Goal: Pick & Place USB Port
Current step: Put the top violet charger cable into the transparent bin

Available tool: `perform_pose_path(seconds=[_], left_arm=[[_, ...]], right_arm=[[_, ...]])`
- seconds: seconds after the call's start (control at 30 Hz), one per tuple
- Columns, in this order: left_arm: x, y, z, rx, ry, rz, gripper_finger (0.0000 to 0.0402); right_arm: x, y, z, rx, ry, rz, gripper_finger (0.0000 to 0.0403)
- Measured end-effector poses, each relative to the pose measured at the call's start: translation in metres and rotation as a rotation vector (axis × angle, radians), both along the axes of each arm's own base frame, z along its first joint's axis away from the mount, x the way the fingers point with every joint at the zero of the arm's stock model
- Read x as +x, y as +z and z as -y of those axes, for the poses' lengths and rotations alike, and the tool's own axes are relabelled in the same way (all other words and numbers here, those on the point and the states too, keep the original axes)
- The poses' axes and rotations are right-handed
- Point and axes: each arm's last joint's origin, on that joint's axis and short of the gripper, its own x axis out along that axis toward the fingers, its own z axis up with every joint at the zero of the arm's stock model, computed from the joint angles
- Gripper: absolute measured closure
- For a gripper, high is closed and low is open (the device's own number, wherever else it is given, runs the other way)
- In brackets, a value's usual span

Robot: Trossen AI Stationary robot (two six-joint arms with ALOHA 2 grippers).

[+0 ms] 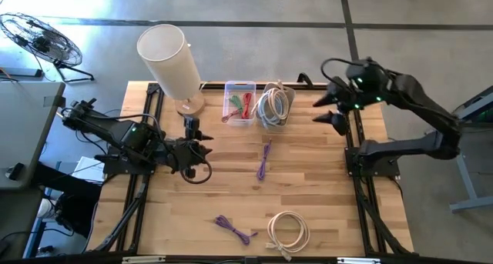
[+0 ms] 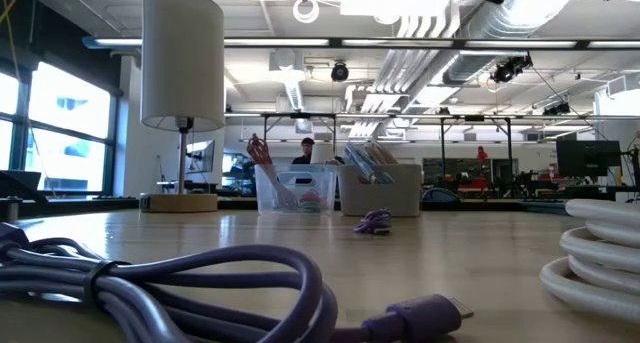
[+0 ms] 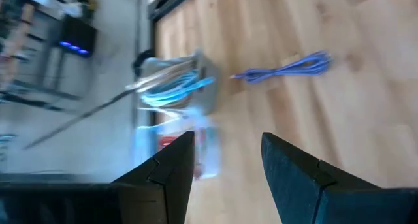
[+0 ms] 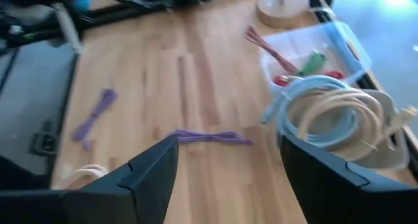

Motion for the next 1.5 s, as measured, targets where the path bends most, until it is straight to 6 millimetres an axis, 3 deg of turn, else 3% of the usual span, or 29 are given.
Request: perform_pose_path(seconds=[0.27, 0.5, 0.73, 0.97, 1.23, 1.5], left_arm=[[0.012, -0.010, 0.008, -0.114, -0.015, -0.029, 0.0229], [0.024, -0.022, 0.015, -0.161, -0.041, -0.086, 0.0229], [0.025, -0.023, 0.017, -0.289, -0.009, -0.081, 0.0229], [0.022, -0.026, 0.016, -0.347, 0.072, -0.093, 0.0229], [0.008, -0.034, 0.010, -0.408, 0.269, -0.174, 0.0229], [0.004, -0.037, 0.008, -0.404, 0.310, -0.206, 0.0229]], right_arm=[[-0.008, 0.008, -0.042, -0.044, 0.244, 0.059, 0.0142], [0.026, -0.006, -0.074, -0.331, 0.393, -0.058, 0.0142], [0.075, -0.038, -0.100, -0.662, 0.558, -0.259, 0.0144], [0.117, -0.084, -0.104, -0.890, 0.569, -0.592, 0.0161], [0.150, -0.135, -0.109, -0.892, 0.744, -0.805, 0.0200], [0.172, -0.161, -0.116, -0.886, 0.774, -0.802, 0.0213]])
